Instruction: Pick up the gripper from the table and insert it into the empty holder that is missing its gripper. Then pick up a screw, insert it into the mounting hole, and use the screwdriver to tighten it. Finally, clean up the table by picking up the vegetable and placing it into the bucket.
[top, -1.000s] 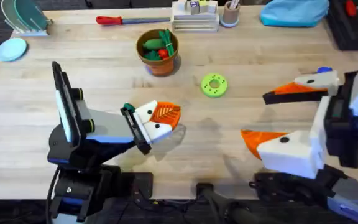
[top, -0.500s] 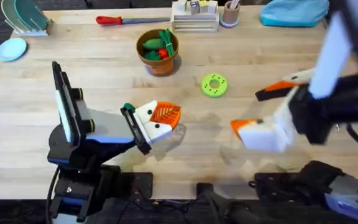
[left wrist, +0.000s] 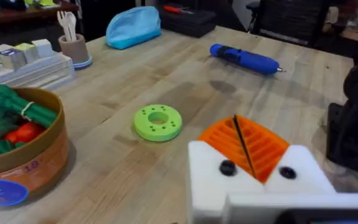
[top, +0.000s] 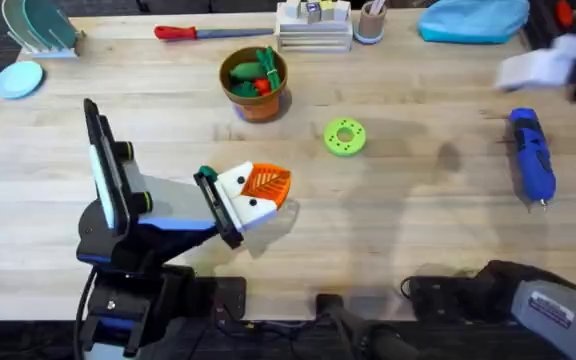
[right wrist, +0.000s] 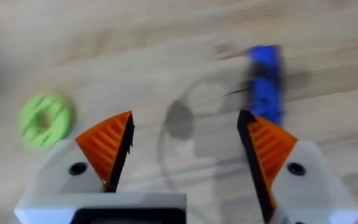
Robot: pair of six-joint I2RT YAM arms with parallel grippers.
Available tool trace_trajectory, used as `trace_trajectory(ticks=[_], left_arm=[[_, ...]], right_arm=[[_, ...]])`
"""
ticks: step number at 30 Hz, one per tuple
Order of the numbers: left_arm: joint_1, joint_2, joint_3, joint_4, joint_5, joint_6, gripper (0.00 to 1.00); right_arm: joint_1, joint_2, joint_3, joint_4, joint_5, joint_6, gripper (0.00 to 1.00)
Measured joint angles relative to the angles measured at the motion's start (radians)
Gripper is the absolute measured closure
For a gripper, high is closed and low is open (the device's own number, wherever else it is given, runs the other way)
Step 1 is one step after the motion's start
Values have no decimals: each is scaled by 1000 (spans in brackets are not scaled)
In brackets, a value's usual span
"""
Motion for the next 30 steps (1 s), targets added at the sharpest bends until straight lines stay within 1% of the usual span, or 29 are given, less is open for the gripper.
trace_trajectory(ticks=[2, 5, 9, 15, 19, 24, 30], left_arm=[[0, 0, 0, 0, 0, 0, 995], [0, 0, 0, 0, 0, 0, 995], [0, 0, 0, 0, 0, 0, 995], [0, 0, 0, 0, 0, 0, 995], [0, 0, 0, 0, 0, 0, 995], [0, 0, 0, 0, 0, 0, 995], [0, 0, 0, 0, 0, 0, 995]], right_arm=[[-107, 38, 0, 67, 38, -25, 8], [-214, 107, 0, 122, 67, -73, 9], [-289, 230, 0, 136, 84, -188, 7], [-308, 422, 0, 138, 92, -422, 7], [-308, 538, 0, 142, 94, -525, 7], [-308, 637, 0, 203, 97, -579, 7], [-310, 683, 0, 258, 102, -601, 7]])
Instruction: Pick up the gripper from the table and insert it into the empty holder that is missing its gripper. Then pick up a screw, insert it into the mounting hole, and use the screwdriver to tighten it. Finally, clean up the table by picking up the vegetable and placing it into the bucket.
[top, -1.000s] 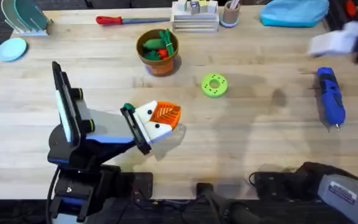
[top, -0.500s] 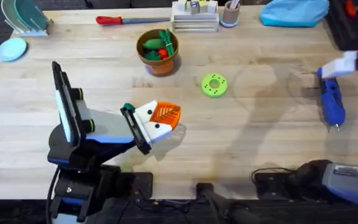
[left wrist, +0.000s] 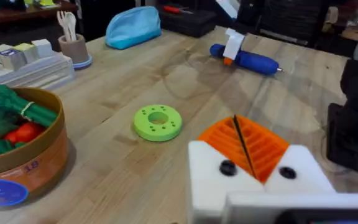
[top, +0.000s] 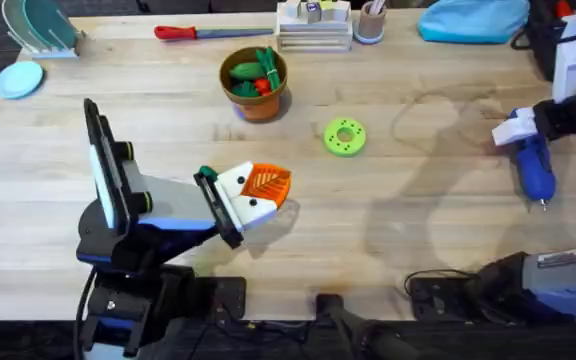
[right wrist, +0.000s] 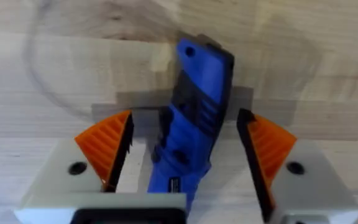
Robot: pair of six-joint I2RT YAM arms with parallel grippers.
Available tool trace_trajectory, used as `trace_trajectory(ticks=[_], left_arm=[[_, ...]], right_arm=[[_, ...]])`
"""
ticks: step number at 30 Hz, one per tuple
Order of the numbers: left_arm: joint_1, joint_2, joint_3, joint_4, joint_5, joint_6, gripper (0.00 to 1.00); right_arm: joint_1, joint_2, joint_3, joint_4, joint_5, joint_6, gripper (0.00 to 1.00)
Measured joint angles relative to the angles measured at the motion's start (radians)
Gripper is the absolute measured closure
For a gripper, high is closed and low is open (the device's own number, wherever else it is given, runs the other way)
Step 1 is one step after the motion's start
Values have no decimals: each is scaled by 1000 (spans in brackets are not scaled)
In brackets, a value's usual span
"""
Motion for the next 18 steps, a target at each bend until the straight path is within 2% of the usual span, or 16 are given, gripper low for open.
trace_trajectory(ticks=[6, 8, 11, 18], left_arm=[[0, 0, 0, 0, 0, 0, 995], [0, 0, 0, 0, 0, 0, 995], [0, 0, 0, 0, 0, 0, 995], [0, 0, 0, 0, 0, 0, 995]], right_arm=[[-6, 30, 0, 30, -2, -6, 14], [-6, 32, 0, 30, -8, -6, 63], [-5, 35, 0, 30, -25, 7, 198], [-5, 39, 0, 41, -29, 44, 611]])
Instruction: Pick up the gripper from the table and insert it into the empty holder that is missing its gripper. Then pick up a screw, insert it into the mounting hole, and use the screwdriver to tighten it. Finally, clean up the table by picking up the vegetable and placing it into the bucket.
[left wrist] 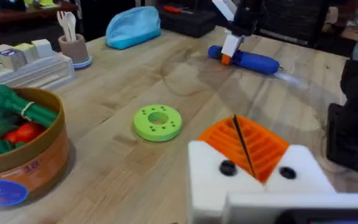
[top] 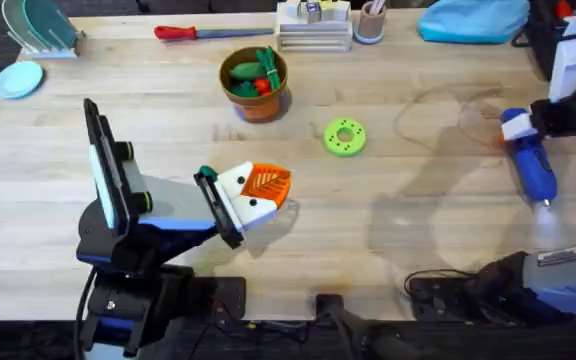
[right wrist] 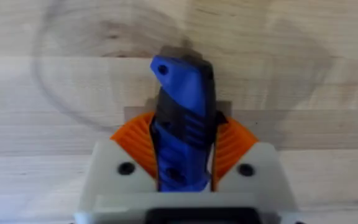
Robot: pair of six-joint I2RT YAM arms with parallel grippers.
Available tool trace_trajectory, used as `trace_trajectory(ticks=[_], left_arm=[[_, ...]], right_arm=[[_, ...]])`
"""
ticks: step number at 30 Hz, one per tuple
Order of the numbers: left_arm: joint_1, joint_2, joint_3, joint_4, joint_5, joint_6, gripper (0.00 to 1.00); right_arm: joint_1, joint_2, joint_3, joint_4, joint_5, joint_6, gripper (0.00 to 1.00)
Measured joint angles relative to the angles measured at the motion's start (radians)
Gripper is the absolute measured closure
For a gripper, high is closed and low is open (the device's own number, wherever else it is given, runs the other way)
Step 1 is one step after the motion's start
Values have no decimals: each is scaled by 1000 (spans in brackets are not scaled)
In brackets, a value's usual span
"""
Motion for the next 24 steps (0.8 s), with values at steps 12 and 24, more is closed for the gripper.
trace_trajectory(ticks=[12, 24], left_arm=[[0, 0, 0, 0, 0, 0, 995], [0, 0, 0, 0, 0, 0, 995]], right_arm=[[-1, 3, 6, 6, 47, 21, 980], [32, -142, 104, 22, 29, 148, 980]])
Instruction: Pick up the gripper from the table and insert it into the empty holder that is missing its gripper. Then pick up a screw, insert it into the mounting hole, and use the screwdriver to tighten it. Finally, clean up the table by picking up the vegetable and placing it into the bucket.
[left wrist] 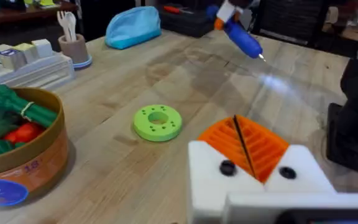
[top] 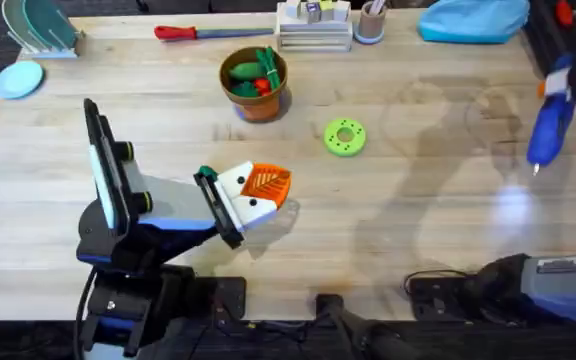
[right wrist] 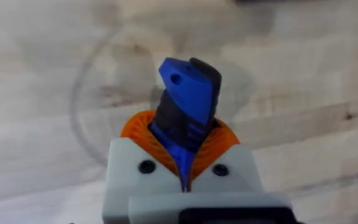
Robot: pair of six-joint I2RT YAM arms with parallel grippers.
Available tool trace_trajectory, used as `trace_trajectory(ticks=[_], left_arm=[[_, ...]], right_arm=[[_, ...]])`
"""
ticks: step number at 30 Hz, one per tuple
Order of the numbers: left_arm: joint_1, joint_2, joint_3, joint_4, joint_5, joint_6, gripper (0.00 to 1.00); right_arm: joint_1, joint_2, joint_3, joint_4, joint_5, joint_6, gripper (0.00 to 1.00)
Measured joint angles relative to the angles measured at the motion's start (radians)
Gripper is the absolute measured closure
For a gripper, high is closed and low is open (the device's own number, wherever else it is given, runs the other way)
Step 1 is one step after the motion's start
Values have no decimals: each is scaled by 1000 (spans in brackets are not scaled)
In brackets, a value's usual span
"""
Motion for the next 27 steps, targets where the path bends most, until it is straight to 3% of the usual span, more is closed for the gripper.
trace_trajectory(ticks=[5, 12, 19, 27], left_arm=[[0, 0, 0, 0, 0, 0, 995], [0, 0, 0, 0, 0, 0, 995], [0, 0, 0, 0, 0, 0, 995], [0, 0, 0, 0, 0, 0, 995]], right_arm=[[56, -144, 8, 60, -120, 39, 980], [222, -363, 8, 214, -318, 160, 980], [485, -545, -23, 401, -450, 254, 980], [811, -596, -238, 768, -485, 393, 980]])
